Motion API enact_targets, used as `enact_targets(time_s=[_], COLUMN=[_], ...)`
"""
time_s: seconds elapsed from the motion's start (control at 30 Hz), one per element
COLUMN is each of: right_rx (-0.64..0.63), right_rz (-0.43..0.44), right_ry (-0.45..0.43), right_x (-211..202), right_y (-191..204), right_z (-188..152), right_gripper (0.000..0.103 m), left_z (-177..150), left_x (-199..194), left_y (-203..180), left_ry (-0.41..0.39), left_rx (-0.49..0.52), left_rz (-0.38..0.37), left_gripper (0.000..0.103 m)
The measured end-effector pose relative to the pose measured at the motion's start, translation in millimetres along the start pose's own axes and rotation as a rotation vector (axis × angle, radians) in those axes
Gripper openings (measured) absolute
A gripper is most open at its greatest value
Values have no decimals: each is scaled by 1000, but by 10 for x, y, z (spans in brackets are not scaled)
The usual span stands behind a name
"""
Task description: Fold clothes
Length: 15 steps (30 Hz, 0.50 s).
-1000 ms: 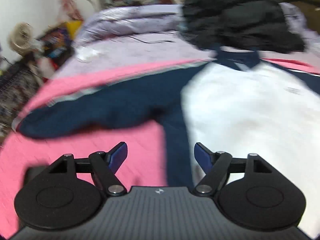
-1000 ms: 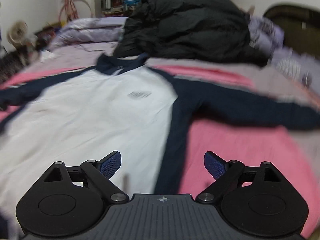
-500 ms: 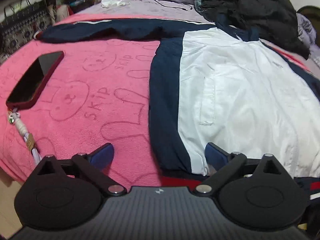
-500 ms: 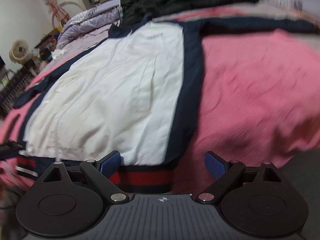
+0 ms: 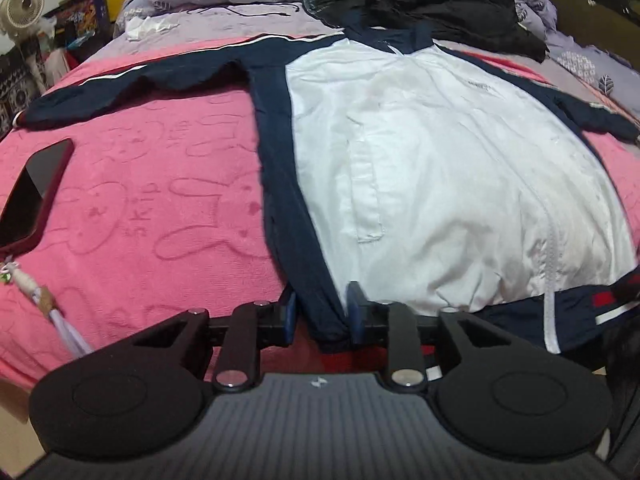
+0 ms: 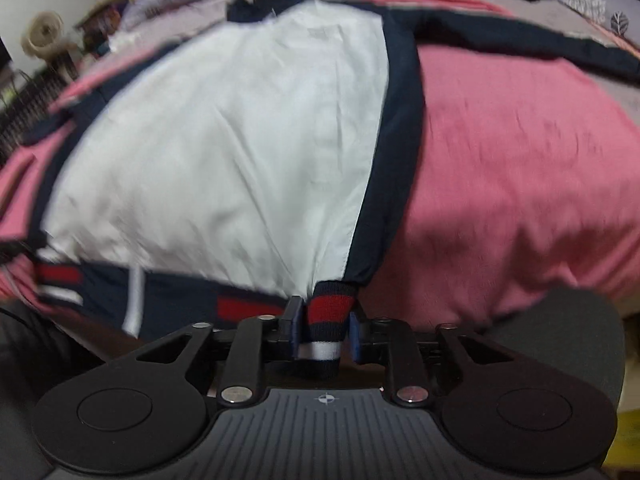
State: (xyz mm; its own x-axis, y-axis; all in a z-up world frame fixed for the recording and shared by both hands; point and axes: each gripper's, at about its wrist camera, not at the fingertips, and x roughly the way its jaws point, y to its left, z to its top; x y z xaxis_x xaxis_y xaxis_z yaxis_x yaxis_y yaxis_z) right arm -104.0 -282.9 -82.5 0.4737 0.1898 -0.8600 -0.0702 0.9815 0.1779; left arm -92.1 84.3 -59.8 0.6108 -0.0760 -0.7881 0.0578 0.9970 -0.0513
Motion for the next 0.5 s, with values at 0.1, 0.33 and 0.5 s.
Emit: enact_targets(time_s=[0.1, 0.33, 0.5], right_rx=[5, -134, -188], right_rz=[-39, -244, -111], right_ry=[-47, -312, -445], right_x=[-196, -453, 104], right_y=[-164, -364, 185], right_z=[-18, 491, 1282], right_gripper=[51, 64, 65], left_z=[78, 613, 1243], left_x=[-173, -382, -10], left_y=[353, 789, 187], left_ry=[-23, -139, -276], left_rx=[-76, -52, 4], left_rz=[21, 176, -9], left_gripper=[52, 53, 65])
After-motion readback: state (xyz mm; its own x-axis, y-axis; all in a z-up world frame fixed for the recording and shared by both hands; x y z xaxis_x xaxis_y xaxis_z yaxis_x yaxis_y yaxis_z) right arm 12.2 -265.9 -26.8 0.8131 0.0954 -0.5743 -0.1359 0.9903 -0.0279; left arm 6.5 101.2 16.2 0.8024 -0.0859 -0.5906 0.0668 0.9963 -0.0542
